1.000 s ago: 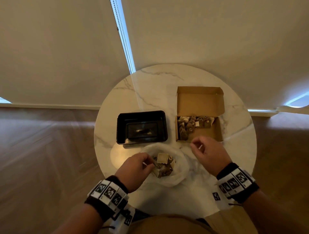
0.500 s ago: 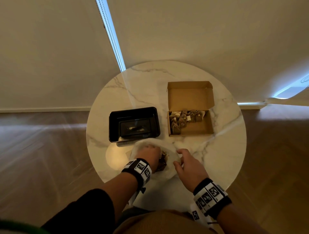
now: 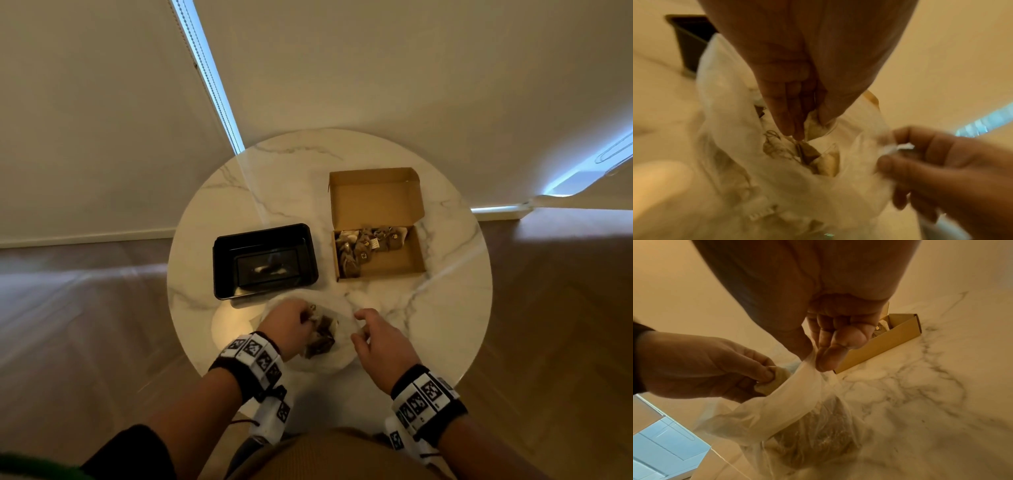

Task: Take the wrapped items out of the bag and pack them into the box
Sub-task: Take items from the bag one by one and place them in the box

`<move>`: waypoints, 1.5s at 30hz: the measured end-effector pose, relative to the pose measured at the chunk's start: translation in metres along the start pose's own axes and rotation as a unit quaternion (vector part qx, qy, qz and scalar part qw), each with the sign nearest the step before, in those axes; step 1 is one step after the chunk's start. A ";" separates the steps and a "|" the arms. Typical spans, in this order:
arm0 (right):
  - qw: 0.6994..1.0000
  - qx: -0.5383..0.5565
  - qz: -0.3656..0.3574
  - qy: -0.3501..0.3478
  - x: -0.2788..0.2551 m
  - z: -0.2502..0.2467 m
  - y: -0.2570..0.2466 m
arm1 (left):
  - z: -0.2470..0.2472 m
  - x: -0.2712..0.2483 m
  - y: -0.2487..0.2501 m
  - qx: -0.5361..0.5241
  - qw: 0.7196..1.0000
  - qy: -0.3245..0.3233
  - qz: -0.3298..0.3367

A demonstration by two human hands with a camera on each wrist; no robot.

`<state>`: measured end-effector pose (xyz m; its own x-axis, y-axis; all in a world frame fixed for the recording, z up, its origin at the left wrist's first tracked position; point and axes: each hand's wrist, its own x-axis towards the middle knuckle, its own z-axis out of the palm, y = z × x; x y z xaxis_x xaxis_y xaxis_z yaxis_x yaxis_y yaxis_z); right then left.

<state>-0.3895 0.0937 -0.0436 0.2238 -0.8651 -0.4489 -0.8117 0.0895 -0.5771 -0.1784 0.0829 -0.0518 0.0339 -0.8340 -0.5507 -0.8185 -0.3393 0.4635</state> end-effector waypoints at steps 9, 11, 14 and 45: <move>0.999 -0.015 -0.024 0.015 0.007 -0.004 -0.004 | -0.025 -0.032 -0.018 -0.258 0.966 -0.021 -0.012; 0.997 -0.030 -0.060 0.041 0.006 -0.009 -0.008 | -0.028 -0.038 -0.019 -0.317 0.948 -0.025 -0.020; 0.993 0.013 -0.114 0.036 0.004 -0.016 -0.023 | -0.035 -0.047 -0.019 -0.391 0.919 -0.041 -0.024; 0.986 0.022 -0.103 -0.128 0.050 0.027 -0.054 | -0.055 -0.094 -0.059 -0.460 0.884 0.082 -0.038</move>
<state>-0.3199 0.0587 -0.0534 0.5140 -0.7154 -0.4733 -0.7120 -0.0480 -0.7006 -0.1021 0.1579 0.0110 0.2129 -0.8202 -0.5309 -0.0016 -0.5437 0.8393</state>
